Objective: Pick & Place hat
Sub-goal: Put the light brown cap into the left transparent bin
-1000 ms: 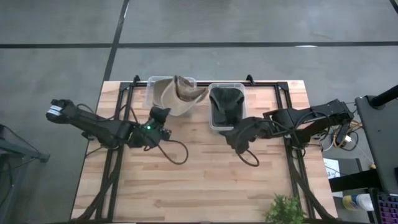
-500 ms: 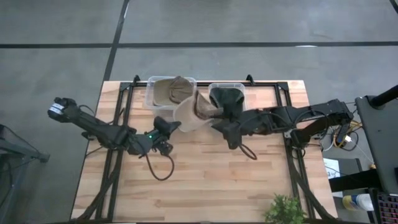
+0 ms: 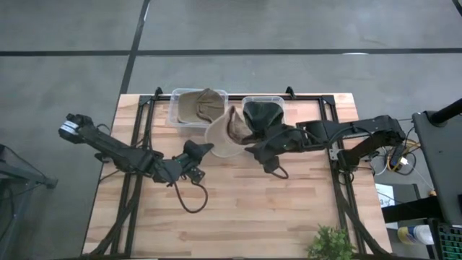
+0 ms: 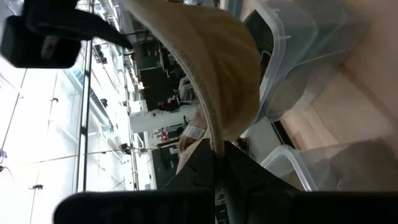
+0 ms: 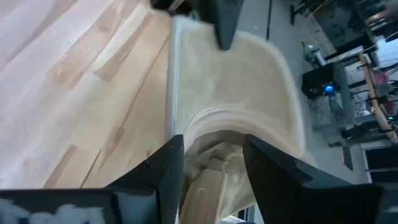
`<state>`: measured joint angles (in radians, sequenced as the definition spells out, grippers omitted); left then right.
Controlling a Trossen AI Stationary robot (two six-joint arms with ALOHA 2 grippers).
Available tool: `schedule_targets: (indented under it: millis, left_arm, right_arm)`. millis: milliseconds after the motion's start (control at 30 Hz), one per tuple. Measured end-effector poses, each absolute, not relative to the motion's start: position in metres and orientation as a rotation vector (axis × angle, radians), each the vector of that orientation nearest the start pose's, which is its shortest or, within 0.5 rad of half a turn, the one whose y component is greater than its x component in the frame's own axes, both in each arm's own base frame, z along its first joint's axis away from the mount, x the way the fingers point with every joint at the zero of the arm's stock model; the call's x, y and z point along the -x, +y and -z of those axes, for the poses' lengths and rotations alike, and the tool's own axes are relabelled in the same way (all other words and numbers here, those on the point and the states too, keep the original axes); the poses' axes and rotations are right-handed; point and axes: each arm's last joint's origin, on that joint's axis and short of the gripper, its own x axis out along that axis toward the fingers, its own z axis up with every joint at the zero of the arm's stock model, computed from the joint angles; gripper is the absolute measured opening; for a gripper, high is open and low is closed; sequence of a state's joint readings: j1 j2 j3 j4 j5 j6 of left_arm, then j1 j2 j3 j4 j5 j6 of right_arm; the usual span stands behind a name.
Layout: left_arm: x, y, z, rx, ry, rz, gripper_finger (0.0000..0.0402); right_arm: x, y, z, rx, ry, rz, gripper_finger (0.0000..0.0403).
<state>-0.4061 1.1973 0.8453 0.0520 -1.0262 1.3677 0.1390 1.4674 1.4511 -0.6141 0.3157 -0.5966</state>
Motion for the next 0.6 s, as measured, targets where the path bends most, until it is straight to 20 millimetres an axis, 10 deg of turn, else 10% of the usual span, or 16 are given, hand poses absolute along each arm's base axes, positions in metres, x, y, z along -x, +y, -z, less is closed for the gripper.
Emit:
schedule_targets:
  millis: [600]
  left_arm:
    - [-0.242,-0.072,-0.293,-1.494,0.671,-0.388,0.0006]
  right_arm:
    - [-0.299,0.034,-0.385,0.615,0.699,-0.063,0.0168]
